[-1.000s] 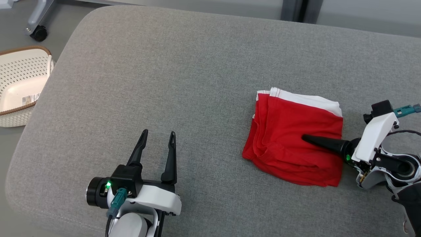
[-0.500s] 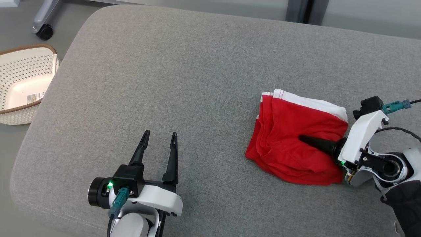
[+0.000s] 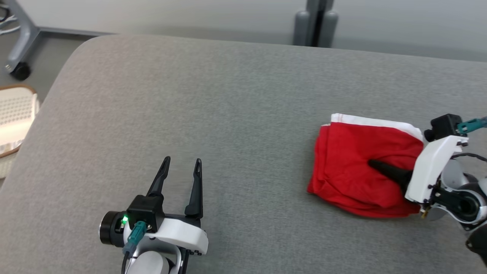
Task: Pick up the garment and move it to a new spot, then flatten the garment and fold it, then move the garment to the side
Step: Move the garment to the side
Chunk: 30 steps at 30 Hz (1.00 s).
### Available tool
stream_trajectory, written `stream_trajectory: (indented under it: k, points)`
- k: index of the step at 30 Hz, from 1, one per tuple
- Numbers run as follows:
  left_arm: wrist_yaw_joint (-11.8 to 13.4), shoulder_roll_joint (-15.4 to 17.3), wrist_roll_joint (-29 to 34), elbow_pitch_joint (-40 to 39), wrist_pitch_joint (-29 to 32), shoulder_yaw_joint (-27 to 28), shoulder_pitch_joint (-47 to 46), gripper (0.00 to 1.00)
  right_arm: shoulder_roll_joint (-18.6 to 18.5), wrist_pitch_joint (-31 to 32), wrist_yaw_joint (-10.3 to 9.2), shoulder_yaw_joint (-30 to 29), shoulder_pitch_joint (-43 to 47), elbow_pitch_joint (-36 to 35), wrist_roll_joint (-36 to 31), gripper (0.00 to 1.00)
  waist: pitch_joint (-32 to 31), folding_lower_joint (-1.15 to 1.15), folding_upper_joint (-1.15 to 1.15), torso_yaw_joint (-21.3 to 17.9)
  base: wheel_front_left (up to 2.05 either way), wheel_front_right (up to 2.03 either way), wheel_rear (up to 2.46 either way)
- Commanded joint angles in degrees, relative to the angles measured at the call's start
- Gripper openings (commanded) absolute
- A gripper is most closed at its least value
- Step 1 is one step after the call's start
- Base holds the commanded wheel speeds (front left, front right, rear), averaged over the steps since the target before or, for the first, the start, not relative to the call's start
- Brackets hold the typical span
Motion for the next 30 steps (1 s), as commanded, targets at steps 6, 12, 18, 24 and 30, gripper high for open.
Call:
stream_trajectory:
  k: [6, 12, 18, 24, 30]
  points:
    - [-0.19, 0.19, -0.14, -0.22, -0.21, 0.69, 0.99, 1.00, -7.79, -0.17, 0.04, 0.56, 0.05, -2.90, 1.53, 0.00, -2.13, 0.00, 0.00, -5.91, 0.00, 0.00, 0.00]
    - [0.25, 0.19, -0.56, -0.62, -0.20, 1.32, 0.40, 1.00, -15.01, 0.47, 0.04, -2.24, -0.47, -4.63, 3.01, 0.00, -0.97, 0.00, 0.00, -9.45, 0.00, 0.00, 0.00]
    - [0.33, 0.19, -0.57, -1.06, -0.20, 1.68, -1.25, 1.00, -20.80, -0.74, 0.04, -6.85, 1.09, -5.06, 4.52, 0.00, 1.65, 0.00, 0.00, -11.96, 0.00, 0.00, 0.00]
    - [-0.27, 0.20, 0.60, -0.73, -0.20, 2.02, -3.25, 1.00, -24.12, -3.72, 0.04, -11.23, 3.63, -3.52, 4.98, 0.00, 5.53, 0.00, 0.00, -13.43, 0.00, 0.00, 0.00]
    - [-0.66, 0.20, 1.21, -0.49, -0.20, 1.50, -5.18, 1.00, -26.74, -8.17, 0.03, -12.53, 5.06, 0.23, 0.40, 0.00, 9.52, 0.00, 0.00, -13.54, 0.00, 0.00, 0.00]
